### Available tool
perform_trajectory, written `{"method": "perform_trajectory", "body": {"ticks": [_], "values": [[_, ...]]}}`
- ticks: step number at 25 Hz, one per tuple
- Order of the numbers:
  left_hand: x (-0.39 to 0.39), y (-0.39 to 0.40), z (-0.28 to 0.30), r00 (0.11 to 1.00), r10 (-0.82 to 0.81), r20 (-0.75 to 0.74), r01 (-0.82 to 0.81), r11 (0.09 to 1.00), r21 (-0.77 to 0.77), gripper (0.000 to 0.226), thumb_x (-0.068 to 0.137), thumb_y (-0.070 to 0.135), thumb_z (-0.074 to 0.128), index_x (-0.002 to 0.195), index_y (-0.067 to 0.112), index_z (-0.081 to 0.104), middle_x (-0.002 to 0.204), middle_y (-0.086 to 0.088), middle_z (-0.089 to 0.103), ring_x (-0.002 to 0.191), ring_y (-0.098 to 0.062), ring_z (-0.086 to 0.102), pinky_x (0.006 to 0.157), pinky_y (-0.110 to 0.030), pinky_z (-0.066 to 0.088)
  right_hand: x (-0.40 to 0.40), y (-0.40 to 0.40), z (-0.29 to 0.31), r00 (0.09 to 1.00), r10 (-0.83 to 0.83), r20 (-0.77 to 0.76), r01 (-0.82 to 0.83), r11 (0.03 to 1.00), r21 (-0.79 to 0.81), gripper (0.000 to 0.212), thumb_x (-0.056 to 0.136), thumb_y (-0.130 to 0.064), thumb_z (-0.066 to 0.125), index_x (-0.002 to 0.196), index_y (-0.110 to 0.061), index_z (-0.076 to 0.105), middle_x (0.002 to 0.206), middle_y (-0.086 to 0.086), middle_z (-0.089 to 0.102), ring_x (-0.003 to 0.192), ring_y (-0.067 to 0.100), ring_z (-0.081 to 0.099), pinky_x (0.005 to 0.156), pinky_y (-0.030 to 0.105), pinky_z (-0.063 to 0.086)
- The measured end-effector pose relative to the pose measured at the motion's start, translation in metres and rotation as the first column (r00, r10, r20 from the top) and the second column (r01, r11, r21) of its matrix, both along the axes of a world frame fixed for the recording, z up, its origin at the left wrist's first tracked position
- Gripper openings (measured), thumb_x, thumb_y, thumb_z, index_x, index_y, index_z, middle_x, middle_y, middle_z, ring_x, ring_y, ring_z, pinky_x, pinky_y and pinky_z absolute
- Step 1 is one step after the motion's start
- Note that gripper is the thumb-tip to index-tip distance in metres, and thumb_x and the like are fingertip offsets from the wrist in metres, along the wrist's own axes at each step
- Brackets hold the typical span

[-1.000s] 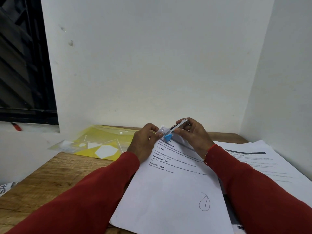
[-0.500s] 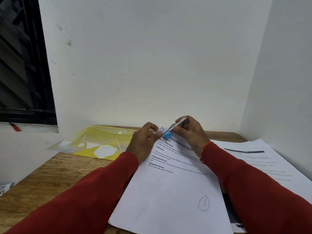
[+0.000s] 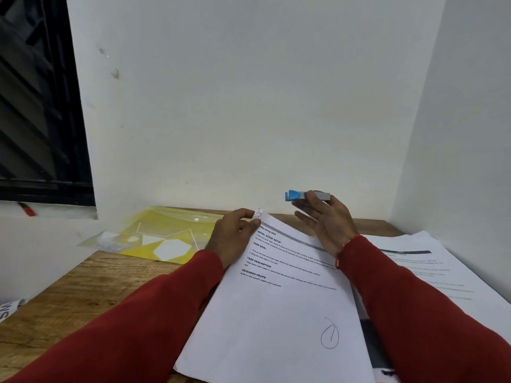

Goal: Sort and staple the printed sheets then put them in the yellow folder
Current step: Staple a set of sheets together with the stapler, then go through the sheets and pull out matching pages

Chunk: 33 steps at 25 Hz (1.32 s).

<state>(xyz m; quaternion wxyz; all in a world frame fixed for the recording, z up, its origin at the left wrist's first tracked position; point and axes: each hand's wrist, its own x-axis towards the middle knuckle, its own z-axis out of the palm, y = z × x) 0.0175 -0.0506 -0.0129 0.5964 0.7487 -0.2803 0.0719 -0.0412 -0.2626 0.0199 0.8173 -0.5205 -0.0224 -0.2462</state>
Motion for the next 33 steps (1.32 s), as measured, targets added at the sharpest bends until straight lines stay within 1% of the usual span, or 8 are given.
{"method": "perform_trajectory", "body": {"ticks": [8,13,16,19,23,25,28,33], "values": [[0.012,0.045,0.026,0.993,0.094,-0.074,-0.098,0.994,-0.055,0.007,0.094,0.023,0.068,0.095,0.018,0.071,0.084,-0.008,0.078,0.081,-0.024,0.074,0.084,-0.042,0.058,-0.003,-0.013,-0.001,0.979,-0.19,-0.072,0.193,0.98,0.042,0.034,0.079,-0.004,0.078,0.104,-0.01,0.055,0.087,0.012,0.06,0.067,0.017,0.059,0.061,0.027,0.052],[0.03,0.139,0.026,0.95,0.311,-0.03,-0.306,0.946,0.112,0.005,0.093,0.024,0.068,0.088,0.024,0.07,0.086,-0.003,0.076,0.085,-0.023,0.072,0.087,-0.037,0.054,-0.01,-0.014,-0.011,0.926,-0.356,-0.128,0.293,0.889,-0.352,0.037,0.071,-0.019,0.087,0.093,-0.015,0.058,0.085,0.007,0.064,0.068,0.016,0.059,0.061,0.028,0.048],[0.035,0.181,0.009,0.924,0.381,-0.028,-0.366,0.904,0.221,0.005,0.094,0.025,0.067,0.089,0.026,0.069,0.081,-0.001,0.074,0.085,-0.024,0.07,0.075,-0.028,0.05,-0.011,-0.016,-0.017,0.903,-0.415,-0.11,0.323,0.826,-0.462,0.033,0.068,-0.025,0.089,0.083,-0.018,0.061,0.087,0.005,0.067,0.075,0.016,0.059,0.067,0.03,0.046],[0.039,0.202,-0.001,0.881,0.472,0.038,-0.453,0.817,0.356,0.006,0.094,0.028,0.065,0.094,0.023,0.068,0.079,0.003,0.071,0.091,-0.025,0.068,0.069,-0.028,0.041,-0.008,-0.014,-0.021,0.888,-0.45,-0.092,0.342,0.78,-0.524,0.034,0.066,-0.026,0.09,0.083,-0.015,0.062,0.087,0.001,0.067,0.077,0.013,0.061,0.069,0.026,0.047],[0.041,0.21,-0.004,0.816,0.514,0.265,-0.558,0.58,0.594,0.035,0.092,0.038,0.063,0.125,0.026,0.057,0.109,0.002,0.064,0.111,-0.027,0.059,0.089,-0.038,0.048,-0.004,-0.018,-0.026,0.85,-0.517,-0.099,0.358,0.706,-0.611,0.031,0.072,-0.02,0.086,0.086,-0.009,0.062,0.083,-0.002,0.063,0.073,0.011,0.057,0.062,0.022,0.043],[0.034,0.195,0.012,0.803,0.43,0.413,-0.595,0.538,0.597,0.043,0.092,0.042,0.063,0.131,0.029,0.053,0.12,0.0,0.059,0.115,-0.028,0.056,0.094,-0.045,0.05,-0.001,-0.026,-0.031,0.815,-0.565,-0.124,0.363,0.666,-0.651,0.029,0.073,-0.017,0.084,0.086,-0.009,0.061,0.081,-0.002,0.061,0.073,0.015,0.056,0.059,0.022,0.041],[0.01,0.138,0.041,0.908,0.233,0.347,-0.41,0.659,0.631,0.03,0.095,0.05,0.057,0.096,0.023,0.07,0.094,0.002,0.069,0.096,-0.022,0.062,0.087,-0.035,0.05,0.006,-0.035,-0.037,0.759,-0.627,-0.173,0.328,0.598,-0.731,0.026,0.076,-0.015,0.081,0.078,-0.012,0.055,0.083,0.001,0.059,0.079,0.019,0.054,0.06,0.027,0.038],[-0.022,0.039,0.016,0.991,0.093,0.097,-0.13,0.489,0.862,0.074,0.091,0.074,0.034,0.082,0.009,0.067,0.092,-0.011,0.07,0.096,-0.03,0.065,0.092,-0.038,0.051,0.017,-0.045,-0.045,0.707,-0.666,-0.236,0.256,0.553,-0.793,0.027,0.076,-0.025,0.08,0.068,-0.022,0.054,0.087,-0.001,0.063,0.09,0.024,0.059,0.087,0.036,0.044]]}}
